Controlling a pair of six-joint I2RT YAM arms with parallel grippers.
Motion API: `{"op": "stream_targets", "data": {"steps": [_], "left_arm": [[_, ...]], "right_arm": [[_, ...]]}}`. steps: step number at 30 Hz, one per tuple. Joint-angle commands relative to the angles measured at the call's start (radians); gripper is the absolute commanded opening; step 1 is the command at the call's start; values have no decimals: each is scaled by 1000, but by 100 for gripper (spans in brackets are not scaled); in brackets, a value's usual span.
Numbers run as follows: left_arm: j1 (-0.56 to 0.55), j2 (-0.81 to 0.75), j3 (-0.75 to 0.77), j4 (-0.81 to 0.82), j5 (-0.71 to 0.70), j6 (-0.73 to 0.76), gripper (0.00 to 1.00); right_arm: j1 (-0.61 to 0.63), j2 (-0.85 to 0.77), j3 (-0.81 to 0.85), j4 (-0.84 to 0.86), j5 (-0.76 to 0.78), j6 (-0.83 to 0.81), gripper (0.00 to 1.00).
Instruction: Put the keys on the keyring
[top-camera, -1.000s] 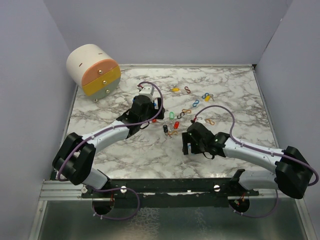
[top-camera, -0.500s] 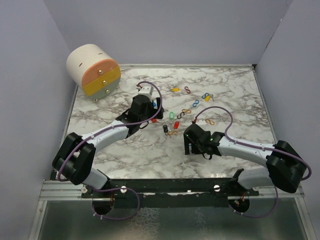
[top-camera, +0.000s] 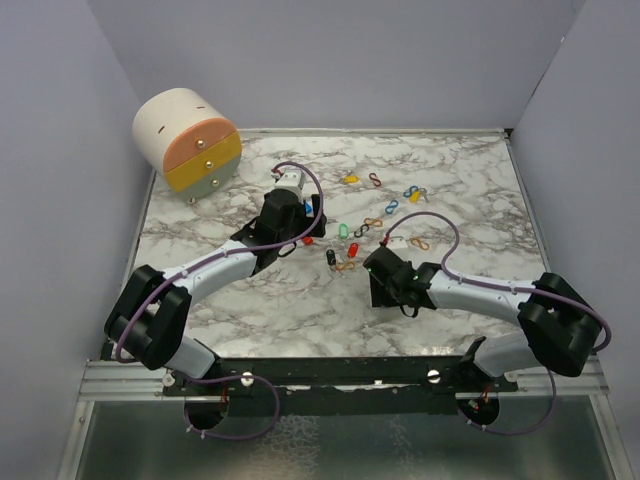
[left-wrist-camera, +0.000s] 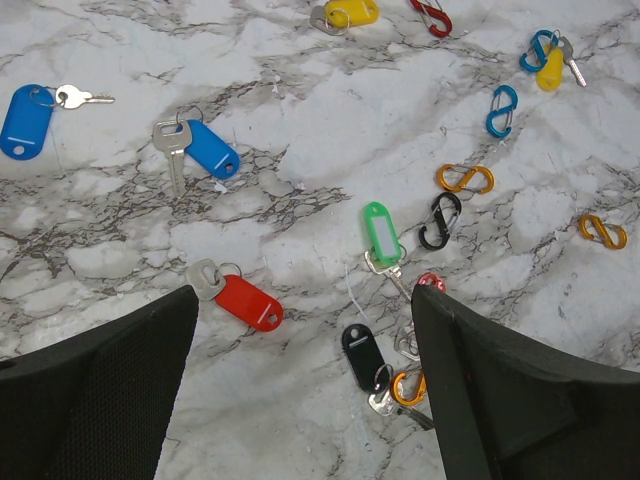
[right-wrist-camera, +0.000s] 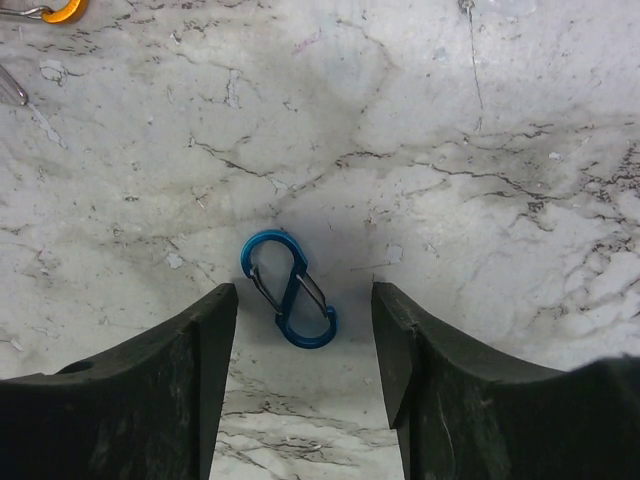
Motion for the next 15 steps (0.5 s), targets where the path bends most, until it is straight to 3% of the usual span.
{"op": "stream_targets", "data": {"steps": [1, 8, 15], "left_arm": [[10, -6, -4, 13, 18, 13, 90], [11, -3, -4, 15, 22, 11, 90], [12, -4, -6, 16, 21, 11, 90]], "right_arm": [[5, 35, -2, 27, 13, 5, 54], [5, 7, -13, 21, 16, 8, 42], [5, 8, -17, 28, 12, 11, 16]]}}
